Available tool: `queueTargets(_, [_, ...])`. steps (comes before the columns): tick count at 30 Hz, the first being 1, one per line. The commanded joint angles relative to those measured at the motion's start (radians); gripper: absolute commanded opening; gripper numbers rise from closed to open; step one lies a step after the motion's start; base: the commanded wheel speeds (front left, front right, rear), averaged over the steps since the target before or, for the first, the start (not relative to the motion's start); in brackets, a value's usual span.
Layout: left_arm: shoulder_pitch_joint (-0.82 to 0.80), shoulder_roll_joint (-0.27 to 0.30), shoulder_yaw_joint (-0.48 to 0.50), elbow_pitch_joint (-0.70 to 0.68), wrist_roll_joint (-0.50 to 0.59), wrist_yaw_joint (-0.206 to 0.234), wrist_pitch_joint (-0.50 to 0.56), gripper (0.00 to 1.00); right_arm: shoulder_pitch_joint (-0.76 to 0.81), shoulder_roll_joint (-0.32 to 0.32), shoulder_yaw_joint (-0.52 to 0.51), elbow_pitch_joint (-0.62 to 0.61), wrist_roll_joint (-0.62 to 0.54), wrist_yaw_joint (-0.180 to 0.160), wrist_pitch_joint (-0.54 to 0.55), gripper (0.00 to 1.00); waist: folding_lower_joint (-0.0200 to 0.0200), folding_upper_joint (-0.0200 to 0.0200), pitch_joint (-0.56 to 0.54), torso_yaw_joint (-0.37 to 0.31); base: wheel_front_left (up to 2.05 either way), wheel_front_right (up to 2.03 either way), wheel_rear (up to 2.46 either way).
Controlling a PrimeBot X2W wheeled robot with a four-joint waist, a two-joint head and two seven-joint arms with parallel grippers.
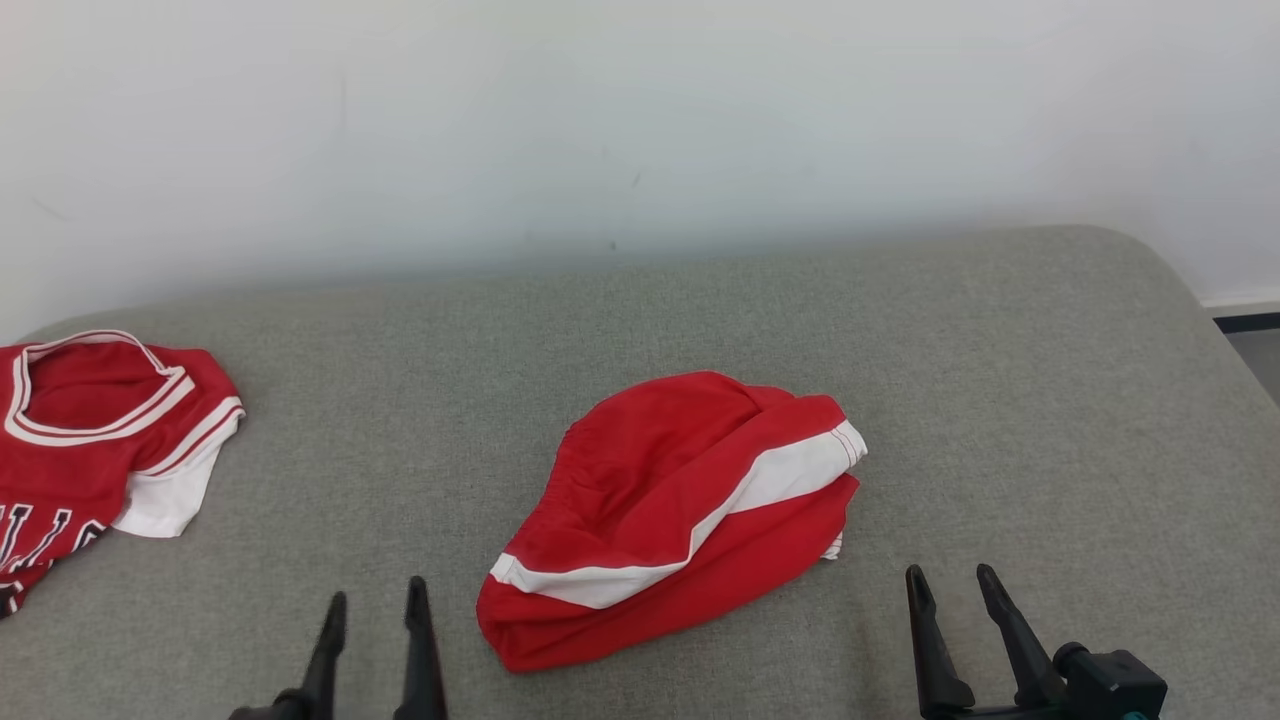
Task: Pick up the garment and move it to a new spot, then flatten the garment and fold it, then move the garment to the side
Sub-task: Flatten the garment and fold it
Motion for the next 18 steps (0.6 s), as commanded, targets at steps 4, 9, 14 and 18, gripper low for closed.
queueTargets(4, [0.086, -0.019, 0.106, -0.11, 0.107, -0.056, -0.003, 1.0, 0.014, 0.002, -0.022, -0.008, -0.012, 0.004, 0.003, 1.0, 0.0001, 0.0001, -0.021, 0.012, 0.0, 0.0, 0.0])
queueTargets(9, [0.142, -0.039, 0.19, -0.179, 0.211, -0.118, -0.003, 1.0, 0.017, 0.002, -0.036, -0.01, -0.022, 0.004, 0.002, 1.0, 0.0001, 0.0001, -0.037, 0.02, 0.0, 0.0, 0.0])
queueTargets(14, [0.189, -0.05, 0.256, -0.155, 0.258, -0.157, -0.003, 1.0, 0.03, 0.002, -0.04, -0.003, -0.033, 0.004, 0.004, 1.0, 0.0001, 0.0001, -0.047, 0.029, 0.0, 0.0, 0.0])
queueTargets(18, [0.211, -0.054, 0.287, -0.126, 0.284, -0.177, -0.003, 1.0, 0.046, 0.002, -0.029, -0.001, -0.049, 0.004, 0.014, 1.0, 0.0001, 0.0001, -0.053, 0.043, 0.0, 0.0, 0.0])
